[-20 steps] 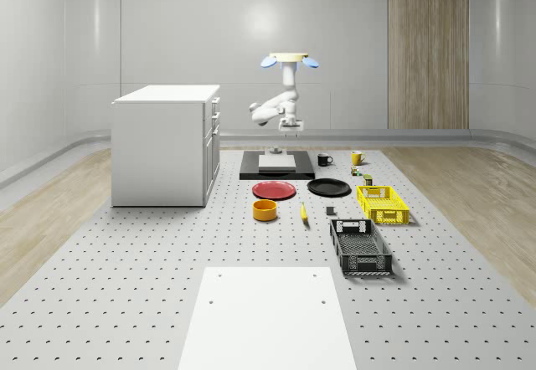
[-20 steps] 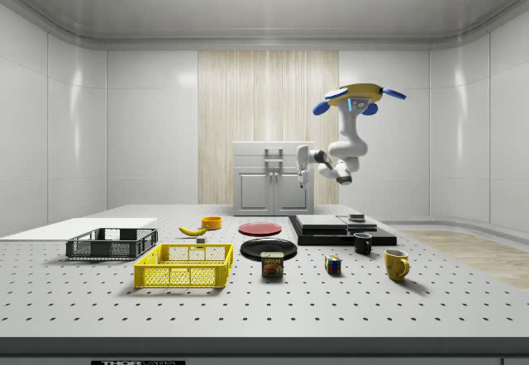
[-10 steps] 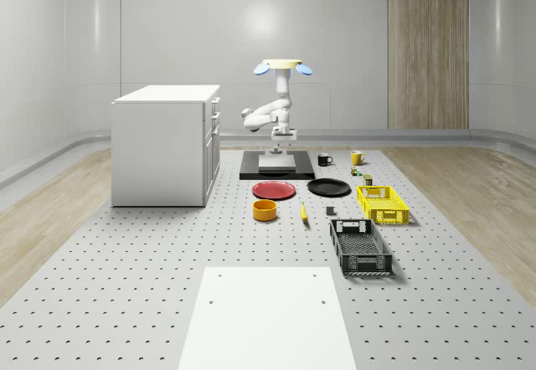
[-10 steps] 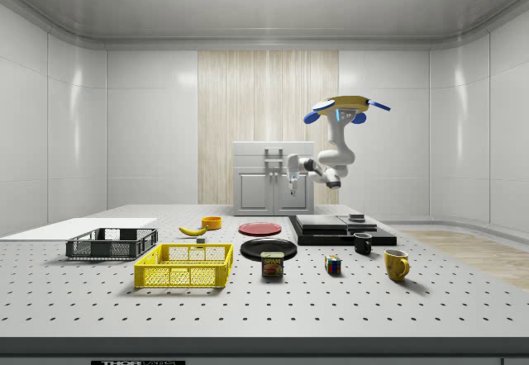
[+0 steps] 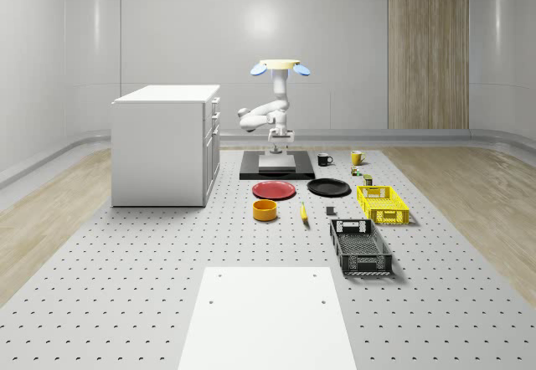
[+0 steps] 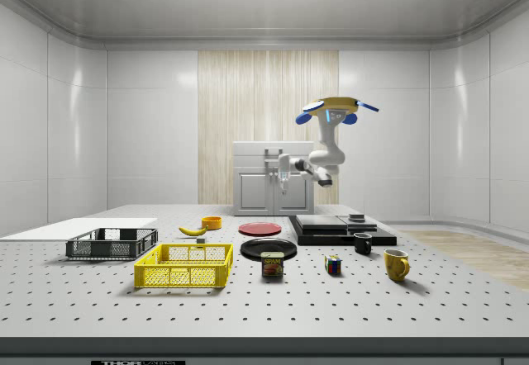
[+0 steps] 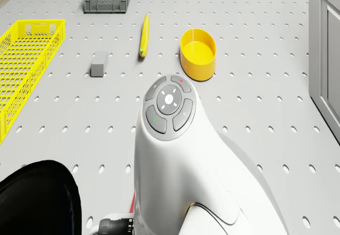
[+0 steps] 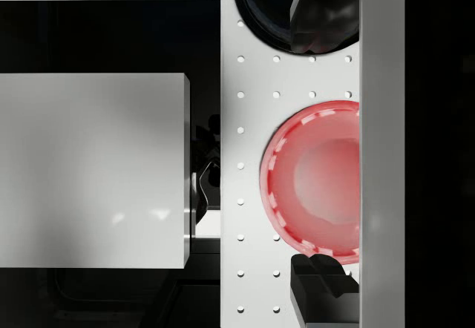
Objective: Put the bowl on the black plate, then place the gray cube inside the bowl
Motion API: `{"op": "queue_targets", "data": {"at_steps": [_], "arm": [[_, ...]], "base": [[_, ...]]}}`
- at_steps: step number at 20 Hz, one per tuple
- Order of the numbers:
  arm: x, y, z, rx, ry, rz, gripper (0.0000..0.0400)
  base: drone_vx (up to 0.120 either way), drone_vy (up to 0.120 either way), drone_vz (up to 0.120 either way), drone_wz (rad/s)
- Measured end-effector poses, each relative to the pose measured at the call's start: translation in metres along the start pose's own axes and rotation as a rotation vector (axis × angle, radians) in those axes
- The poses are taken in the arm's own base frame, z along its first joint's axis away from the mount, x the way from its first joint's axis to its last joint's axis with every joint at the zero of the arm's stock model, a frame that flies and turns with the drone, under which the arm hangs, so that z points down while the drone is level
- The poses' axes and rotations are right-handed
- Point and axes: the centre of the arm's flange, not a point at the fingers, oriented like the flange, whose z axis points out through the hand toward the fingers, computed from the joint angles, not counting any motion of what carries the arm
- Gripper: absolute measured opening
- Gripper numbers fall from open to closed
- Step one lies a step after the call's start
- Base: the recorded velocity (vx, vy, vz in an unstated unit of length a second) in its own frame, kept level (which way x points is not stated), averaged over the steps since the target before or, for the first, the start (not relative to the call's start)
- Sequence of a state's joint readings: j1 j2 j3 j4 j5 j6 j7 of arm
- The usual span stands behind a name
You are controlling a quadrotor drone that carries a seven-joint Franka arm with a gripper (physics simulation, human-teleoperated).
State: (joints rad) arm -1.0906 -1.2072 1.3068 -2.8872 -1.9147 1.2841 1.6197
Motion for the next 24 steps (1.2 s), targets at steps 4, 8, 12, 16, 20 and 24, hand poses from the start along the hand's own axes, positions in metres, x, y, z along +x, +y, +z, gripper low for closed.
{"op": "queue_targets", "data": {"at_steps": [4, 8, 12, 16, 20, 24], "arm": [[0.0, 0.0, 0.0, 0.0, 0.0, 0.0, 0.04], [0.0, 0.0, 0.0, 0.0, 0.0, 0.0, 0.04], [0.0, 0.0, 0.0, 0.0, 0.0, 0.0, 0.04], [0.0, 0.0, 0.0, 0.0, 0.0, 0.0, 0.04], [0.0, 0.0, 0.0, 0.0, 0.0, 0.0, 0.04], [0.0, 0.0, 0.0, 0.0, 0.0, 0.0, 0.04]], "base": [[0.12, 0.0, -0.12, 0.0], [0.12, 0.0, -0.12, 0.0], [0.12, 0.0, -0.04, 0.0], [0.12, 0.0, 0.0, 0.0], [0.12, 0.0, 0.0, 0.0], [0.12, 0.0, 0.0, 0.0]]}}
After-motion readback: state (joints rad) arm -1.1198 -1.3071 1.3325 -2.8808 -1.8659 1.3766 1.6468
